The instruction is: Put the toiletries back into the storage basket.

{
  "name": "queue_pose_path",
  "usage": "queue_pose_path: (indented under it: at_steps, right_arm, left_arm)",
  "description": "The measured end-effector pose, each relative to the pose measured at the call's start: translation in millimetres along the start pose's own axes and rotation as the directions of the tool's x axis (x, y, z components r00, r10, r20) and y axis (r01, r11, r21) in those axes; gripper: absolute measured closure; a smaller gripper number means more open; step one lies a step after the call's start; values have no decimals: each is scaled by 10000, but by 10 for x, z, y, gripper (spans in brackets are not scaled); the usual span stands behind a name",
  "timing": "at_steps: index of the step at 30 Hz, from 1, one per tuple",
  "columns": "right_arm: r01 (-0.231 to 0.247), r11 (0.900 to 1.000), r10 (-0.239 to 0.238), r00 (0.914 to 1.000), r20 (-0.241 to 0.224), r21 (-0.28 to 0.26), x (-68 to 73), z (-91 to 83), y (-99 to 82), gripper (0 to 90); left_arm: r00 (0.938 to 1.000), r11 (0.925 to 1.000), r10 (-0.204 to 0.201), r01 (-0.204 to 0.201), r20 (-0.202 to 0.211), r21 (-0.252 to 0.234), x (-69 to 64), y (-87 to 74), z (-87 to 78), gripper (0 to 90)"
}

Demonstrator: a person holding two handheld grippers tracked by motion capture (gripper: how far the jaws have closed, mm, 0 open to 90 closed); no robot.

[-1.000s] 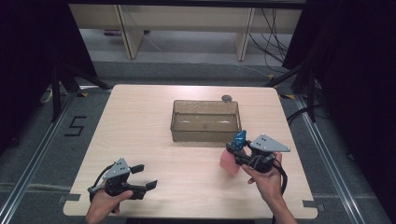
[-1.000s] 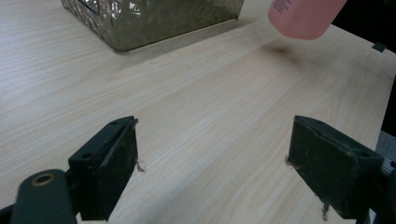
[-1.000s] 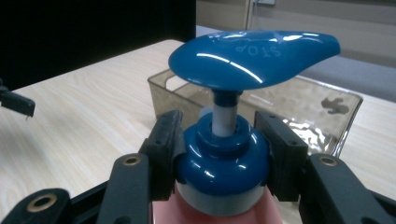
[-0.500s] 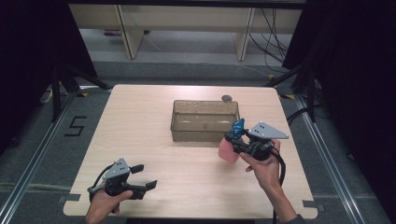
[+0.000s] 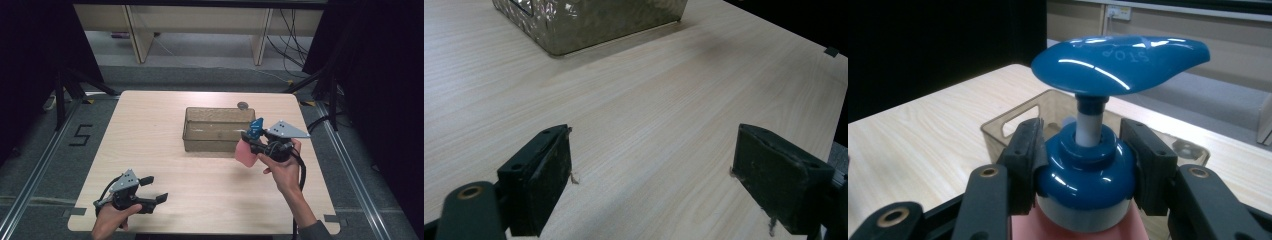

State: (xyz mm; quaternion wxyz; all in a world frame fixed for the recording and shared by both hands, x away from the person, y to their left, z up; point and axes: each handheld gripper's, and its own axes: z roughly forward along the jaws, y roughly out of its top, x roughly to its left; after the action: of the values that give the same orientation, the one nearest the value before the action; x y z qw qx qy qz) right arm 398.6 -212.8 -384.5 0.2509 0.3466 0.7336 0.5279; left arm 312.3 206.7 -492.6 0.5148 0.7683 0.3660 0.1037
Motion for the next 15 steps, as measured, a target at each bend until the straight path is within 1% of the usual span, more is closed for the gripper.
queue_pose_path:
  at_steps: [4,5,6,9,10,11,12,13,15]
  right_arm:
    - [-10,10000,10,9999,121,-10,-40,17,55,535]
    - [135,9999,-136,9997,197,34,-60,24,76,535]
    - [147,9999,-147,9997,174,12,-70,38,90,535]
    - [72,10000,-72,9998,168,12,-83,57,120,535]
    - [139,9998,-136,9997,223,-127,-112,81,152,535]
    - [-18,10000,19,9999,156,-86,-114,91,167,535]
    - [27,9999,-23,9996,267,-128,-122,99,179,535]
    - [11,9997,-7,9998,194,-226,-132,122,196,535]
    - [16,9999,-12,9996,271,-168,-138,130,211,535]
  left_arm:
    - [10000,10000,21,-21,54,-21,7,-2,7,154]
    - [10000,10000,21,-20,60,-25,4,-2,7,154]
    - [10000,10000,61,-61,50,11,5,-3,4,154]
    - [10000,10000,17,-16,61,-30,4,-3,6,154]
    - [10000,10000,-1,1,41,-44,5,-1,4,154]
    - [10000,10000,-1,2,60,-84,4,-4,7,154]
    - [10000,10000,-1,2,60,-84,4,-4,7,154]
    - [10000,10000,41,-41,68,-62,11,-4,5,154]
    - [10000,10000,12,-11,46,-70,10,-4,4,154]
